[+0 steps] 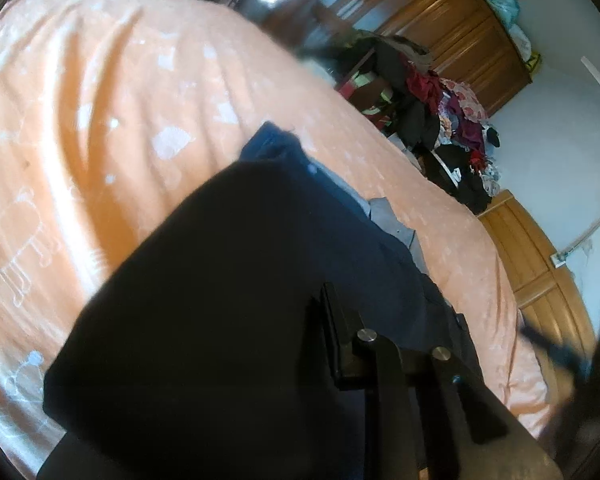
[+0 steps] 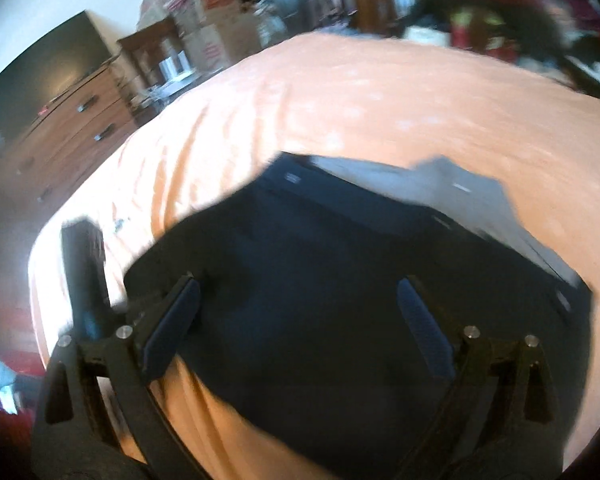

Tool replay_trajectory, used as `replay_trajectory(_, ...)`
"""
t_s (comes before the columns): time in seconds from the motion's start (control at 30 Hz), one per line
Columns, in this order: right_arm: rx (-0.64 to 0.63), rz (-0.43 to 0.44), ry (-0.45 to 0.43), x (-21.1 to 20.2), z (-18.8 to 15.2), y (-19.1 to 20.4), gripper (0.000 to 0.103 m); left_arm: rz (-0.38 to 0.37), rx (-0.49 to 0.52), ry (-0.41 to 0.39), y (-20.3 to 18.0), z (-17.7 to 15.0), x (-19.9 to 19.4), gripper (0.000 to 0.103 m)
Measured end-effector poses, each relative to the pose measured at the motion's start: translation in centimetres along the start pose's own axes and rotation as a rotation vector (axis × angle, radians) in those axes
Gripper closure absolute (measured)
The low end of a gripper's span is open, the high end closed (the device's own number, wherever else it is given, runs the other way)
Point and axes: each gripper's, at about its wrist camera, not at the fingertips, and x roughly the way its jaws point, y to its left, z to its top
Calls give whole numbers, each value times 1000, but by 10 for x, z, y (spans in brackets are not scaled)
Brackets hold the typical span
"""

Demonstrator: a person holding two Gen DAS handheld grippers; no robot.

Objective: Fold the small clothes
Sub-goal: 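Grasp the folded jacket with the left tool while the right tool grasps its edge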

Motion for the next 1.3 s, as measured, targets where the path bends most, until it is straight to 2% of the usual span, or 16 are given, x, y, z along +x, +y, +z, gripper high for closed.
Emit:
replay_trajectory(0.03,-19,14,27,15,12,8,5,12,21,-10,-4,0,-1,79)
replay_trajectory(0.07,-50,29,60,33,26,18,5,23,47,-14,-8,-1,-1,91)
replay_trajectory(0.1,-78,27,81,48,39,25,5,45,87,-16,-15,-3,0,96)
replay_trajectory(0.37,-131,-6,328,141,91,49,5,173,416,-33,-71,-22,8,97)
replay_trajectory(0.6,-194,-64,512,190,94,60,6,276,601,1,-97,-41,28,94)
replay_trajectory(0.67,-283,-134,575,211,82,65,7,285,619,4,-99,-43,29,93)
replay_trajectory(0.73,-347,-194,609,226,72,62,19,283,614,12,-98,-43,29,93)
replay_trajectory(0.77,-351,-182,608,229,71,58,27,279,609,16,-96,-42,29,93)
replay_trajectory(0.83,-248,-92,576,218,77,43,51,243,580,23,-92,-40,25,93)
replay_trajectory(0.87,-182,-5,543,204,78,32,79,209,555,24,-88,-38,21,93)
replay_trajectory(0.9,-104,72,497,187,78,17,91,177,532,27,-86,-35,17,93)
replay_trajectory(0.97,-24,132,366,151,72,-11,95,95,485,8,-87,-27,2,93)
replay_trajectory(1.0,40,160,281,124,62,-35,96,72,499,-6,-95,-27,-5,94)
replay_trajectory(1.1,203,215,95,56,27,-101,97,-35,620,-21,-140,-43,-22,94)
replay_trajectory(1.17,283,215,25,17,-2,-144,97,-101,686,4,-169,-59,-23,94)
replay_trajectory(1.3,402,190,-46,-33,-65,-214,97,-219,819,105,-228,-111,-5,94)
